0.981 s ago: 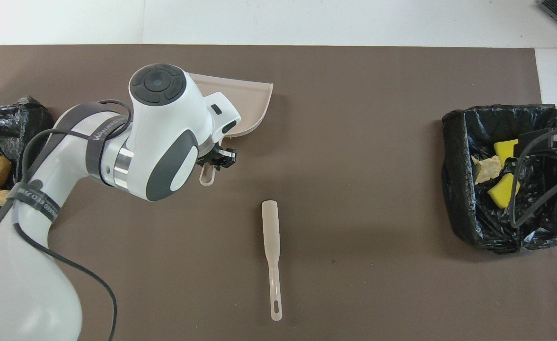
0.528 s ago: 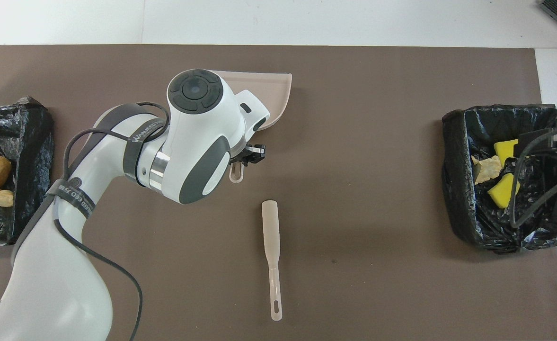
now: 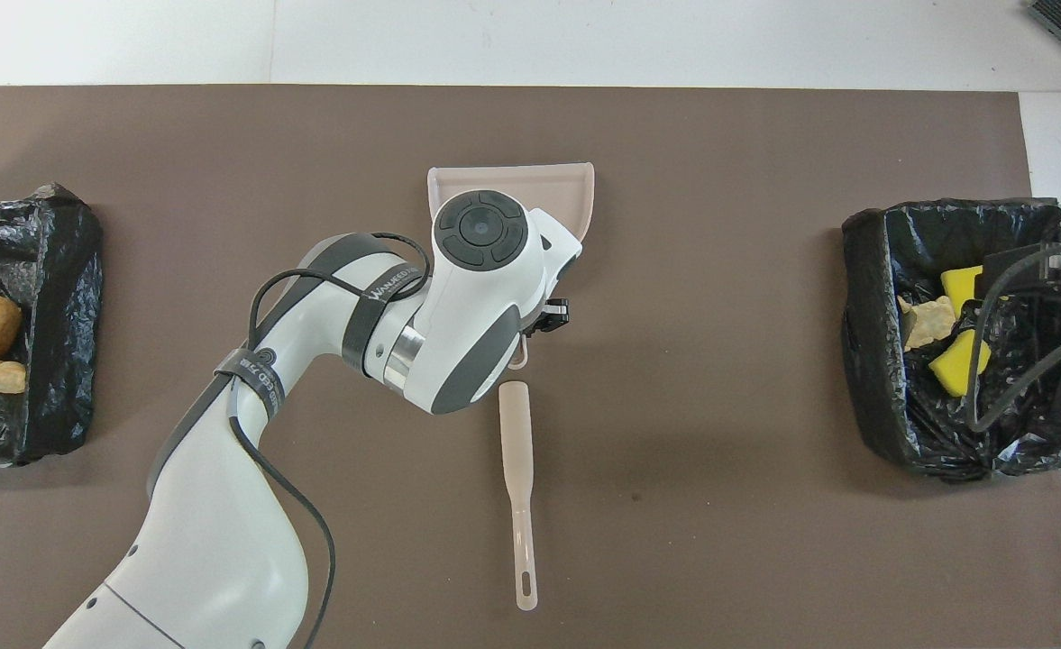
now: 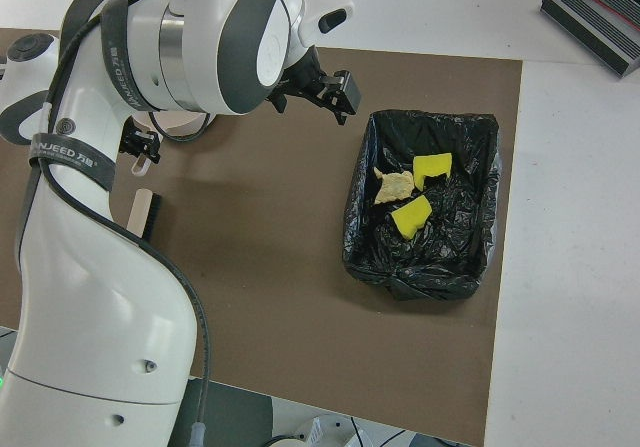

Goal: Sweep and dump trash in bin
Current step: 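Set the dustpan down beside the brush with the left gripper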

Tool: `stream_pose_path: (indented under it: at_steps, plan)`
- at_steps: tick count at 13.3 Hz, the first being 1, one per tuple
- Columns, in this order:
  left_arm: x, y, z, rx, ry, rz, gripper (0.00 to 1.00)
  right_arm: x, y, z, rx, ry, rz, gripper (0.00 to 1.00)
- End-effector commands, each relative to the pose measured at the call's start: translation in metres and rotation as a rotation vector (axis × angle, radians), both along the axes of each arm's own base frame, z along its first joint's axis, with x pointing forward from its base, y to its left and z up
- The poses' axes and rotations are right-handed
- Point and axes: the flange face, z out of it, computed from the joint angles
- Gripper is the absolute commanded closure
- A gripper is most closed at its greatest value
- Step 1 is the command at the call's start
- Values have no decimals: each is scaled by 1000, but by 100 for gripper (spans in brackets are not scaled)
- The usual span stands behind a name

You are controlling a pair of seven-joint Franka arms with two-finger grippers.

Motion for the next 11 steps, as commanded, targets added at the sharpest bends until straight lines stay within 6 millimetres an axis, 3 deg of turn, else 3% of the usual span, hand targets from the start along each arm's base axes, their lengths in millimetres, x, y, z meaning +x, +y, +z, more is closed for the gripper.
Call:
stream_pose_path:
  at_steps: [1,2,3,4,8,11]
  plan:
    - [-5,-2,-5,4,-21,29,92,-1,0,1,-6,10,24,0]
    - [-4,-1,-5,2,-24,39,75,-1,-1,1,6,10,21,0]
    - [-5,0,-2,6,-20,54,42,-1,2,1,6,10,26,0]
    - [-3,5,5,6,-23,75,0,-2,5,2,9,7,32,0]
    - [20,52,53,2,-54,137,0,-2,8,3,10,5,37,0]
    - [47,108,69,34,-61,100,0,-2,4,3,10,5,29,0]
